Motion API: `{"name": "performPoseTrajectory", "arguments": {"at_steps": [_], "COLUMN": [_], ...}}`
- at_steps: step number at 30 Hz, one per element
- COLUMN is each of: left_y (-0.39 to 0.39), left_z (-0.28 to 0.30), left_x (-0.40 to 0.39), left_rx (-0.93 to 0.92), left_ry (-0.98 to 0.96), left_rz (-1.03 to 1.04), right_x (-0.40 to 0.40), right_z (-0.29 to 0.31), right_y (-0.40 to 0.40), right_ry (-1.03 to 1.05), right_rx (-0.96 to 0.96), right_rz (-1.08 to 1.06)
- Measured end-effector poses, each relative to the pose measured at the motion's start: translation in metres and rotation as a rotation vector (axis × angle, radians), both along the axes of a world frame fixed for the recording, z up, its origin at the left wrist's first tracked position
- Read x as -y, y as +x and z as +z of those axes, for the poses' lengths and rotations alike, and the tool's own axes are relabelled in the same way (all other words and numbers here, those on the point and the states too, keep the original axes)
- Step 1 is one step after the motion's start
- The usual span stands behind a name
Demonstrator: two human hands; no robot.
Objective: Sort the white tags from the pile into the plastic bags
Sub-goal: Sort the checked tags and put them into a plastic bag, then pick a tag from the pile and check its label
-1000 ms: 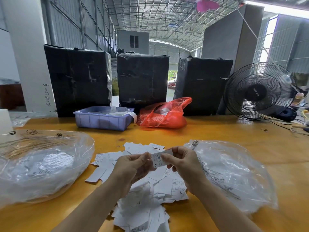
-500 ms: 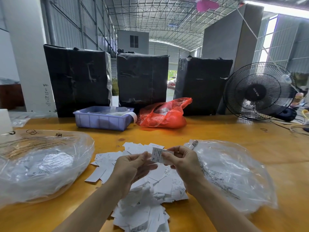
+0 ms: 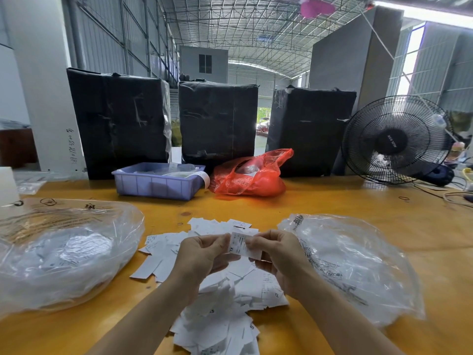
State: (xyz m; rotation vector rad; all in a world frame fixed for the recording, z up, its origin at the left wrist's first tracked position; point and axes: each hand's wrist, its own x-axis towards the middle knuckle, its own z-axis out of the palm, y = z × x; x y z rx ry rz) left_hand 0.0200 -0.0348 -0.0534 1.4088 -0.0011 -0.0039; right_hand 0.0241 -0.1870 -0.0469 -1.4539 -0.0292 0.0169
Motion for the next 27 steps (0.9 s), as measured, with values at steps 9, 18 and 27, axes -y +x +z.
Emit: {"name": "performPoseTrajectory", "arguments": {"at_steps": [9, 18, 27], "left_y": [0.001, -0.003, 0.001], "left_z": [0.002, 0.002, 0.001], "left_x": [-0.002, 0.005, 0.003], "left_rx": [-0.046, -0.163, -0.164], "left_ry": [0.015, -0.143, -0.21], "left_rz": [0.026, 0.024, 0.03], "right_x": [0.005, -0.006, -0.012], "right_z": [-0.003, -0.009, -0.01], "right_y": [0.0, -0.002, -0.004], "right_ry": [-0.097, -0.272, -0.222], "right_rx": [0.113, 0.345, 0.472], "right_rz": [0.131, -0.052, 0.006]}}
